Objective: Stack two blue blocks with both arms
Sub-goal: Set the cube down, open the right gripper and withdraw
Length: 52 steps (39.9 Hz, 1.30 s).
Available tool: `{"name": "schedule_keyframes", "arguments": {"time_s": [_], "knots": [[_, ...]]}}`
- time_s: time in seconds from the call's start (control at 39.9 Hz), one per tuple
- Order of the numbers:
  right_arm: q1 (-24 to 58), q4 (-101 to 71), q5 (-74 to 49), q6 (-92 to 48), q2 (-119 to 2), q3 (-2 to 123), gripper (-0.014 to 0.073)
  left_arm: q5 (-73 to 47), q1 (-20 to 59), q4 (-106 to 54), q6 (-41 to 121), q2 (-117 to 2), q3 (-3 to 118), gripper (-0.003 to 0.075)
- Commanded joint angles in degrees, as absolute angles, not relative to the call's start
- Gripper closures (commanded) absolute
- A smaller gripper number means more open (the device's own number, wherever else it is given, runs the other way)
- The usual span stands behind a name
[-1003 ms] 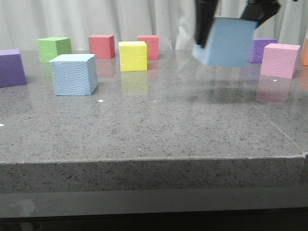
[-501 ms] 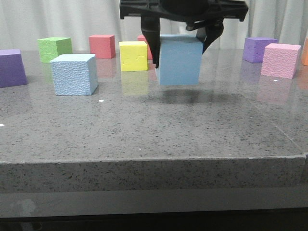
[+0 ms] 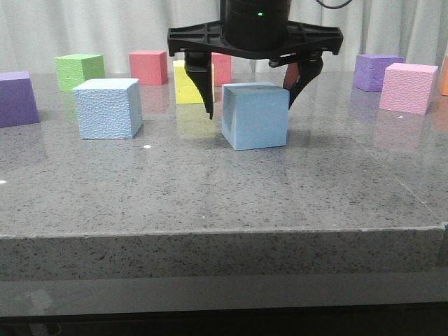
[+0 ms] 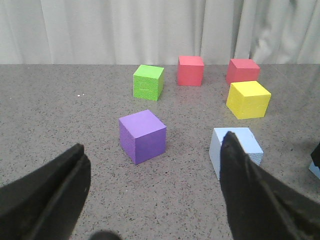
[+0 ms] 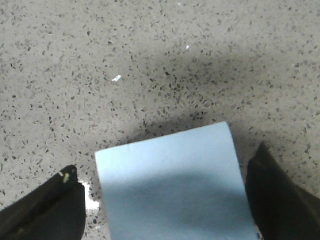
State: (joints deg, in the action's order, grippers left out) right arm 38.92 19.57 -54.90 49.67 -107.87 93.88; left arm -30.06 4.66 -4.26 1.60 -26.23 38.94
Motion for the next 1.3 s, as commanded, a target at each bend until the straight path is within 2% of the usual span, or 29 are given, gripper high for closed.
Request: {"name": "schedule_keyframes", "arguments": {"time_s": [0.0,0.13,0.38,0.65,0.93,1.28], "knots": [[38.8,21.9,-53.5,49.7,-102.9,95.8,-0.0062,-26.1,4.5,-4.4,1.1,-27.0,40.6,0.0191],[38.6,21.8,-55.6,43.4,-99.5,95.8,-0.0062,-26.1,4.5,-4.4,1.1,-27.0,40.6,0.0191],[34.2,10.9,-57.7,20.0,-88.7,91.6,-0.0062,-26.1,4.5,-4.4,1.1,-27.0,40.6,0.0191],[24.2,0.0,-52.9,3.6,-73.0,75.8,-0.0062,-26.1,4.5,-4.4,1.1,-27.0,40.6,0.0191],[23.8,0.0,-50.2,2.3,-58.1,61.9,-0.0062,-26.1,4.5,-4.4,1.1,-27.0,40.6,0.0191],[23.8,0.0,-49.0,2.3,-41.4,50.0,-0.0062,-26.1,4.5,-4.4,1.1,-27.0,40.6,0.0191]]}}
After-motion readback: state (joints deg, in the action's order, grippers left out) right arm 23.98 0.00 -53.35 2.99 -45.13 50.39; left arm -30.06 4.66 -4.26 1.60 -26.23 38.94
